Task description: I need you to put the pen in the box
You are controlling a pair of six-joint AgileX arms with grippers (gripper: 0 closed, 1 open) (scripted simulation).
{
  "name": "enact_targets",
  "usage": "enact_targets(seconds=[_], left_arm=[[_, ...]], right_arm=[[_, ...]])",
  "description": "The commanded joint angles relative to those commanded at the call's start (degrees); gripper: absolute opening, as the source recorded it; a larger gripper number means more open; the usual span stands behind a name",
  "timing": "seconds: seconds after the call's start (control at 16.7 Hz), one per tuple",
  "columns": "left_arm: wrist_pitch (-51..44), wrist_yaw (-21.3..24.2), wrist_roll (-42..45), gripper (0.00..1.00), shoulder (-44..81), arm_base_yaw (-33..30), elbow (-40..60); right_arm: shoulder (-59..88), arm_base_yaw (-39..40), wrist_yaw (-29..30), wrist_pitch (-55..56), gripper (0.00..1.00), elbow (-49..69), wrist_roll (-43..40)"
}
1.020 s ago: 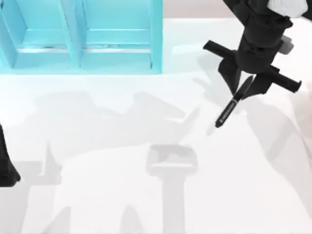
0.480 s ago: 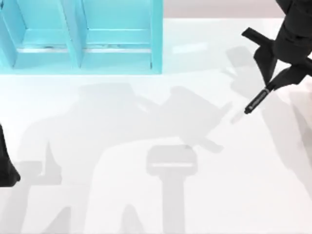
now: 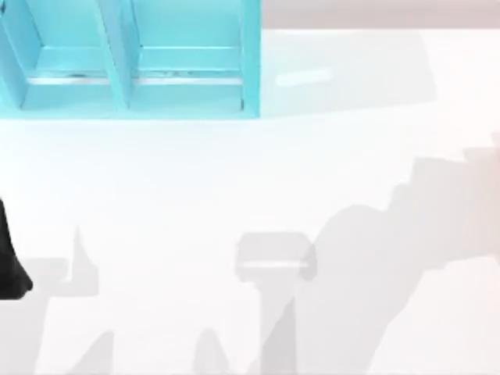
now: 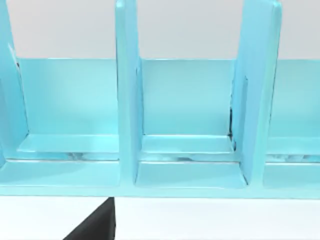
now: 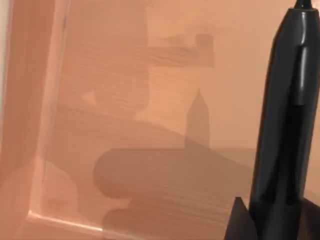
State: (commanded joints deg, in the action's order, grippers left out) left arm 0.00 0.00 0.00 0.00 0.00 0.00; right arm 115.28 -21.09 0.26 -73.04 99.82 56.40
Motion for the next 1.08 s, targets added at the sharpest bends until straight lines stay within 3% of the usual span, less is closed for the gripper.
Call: enact_targets(seconds=[0.18, 0.36, 0.72, 1.08], left_arm=[[0.0, 0.0, 0.0, 1.00, 0.0, 0.0, 0.0], [0.0, 0.0, 0.0, 1.00, 0.0, 0.0, 0.0], [0.0, 0.0, 0.0, 1.00, 0.0, 0.0, 0.0], [0.0, 0.0, 0.0, 1.00, 0.0, 0.0, 0.0]], right_arm=[[-2.3, -9.8, 0.0, -0.3, 0.00, -1.9, -0.5], [-3.7, -14.1, -0.1, -0.3, 0.00, -3.0, -0.8], [-3.5, -14.0, -0.2, 0.6, 0.00, -3.8, -0.5], [-5.3, -10.2, -0.3, 10.1, 0.00, -15.3, 2.6]])
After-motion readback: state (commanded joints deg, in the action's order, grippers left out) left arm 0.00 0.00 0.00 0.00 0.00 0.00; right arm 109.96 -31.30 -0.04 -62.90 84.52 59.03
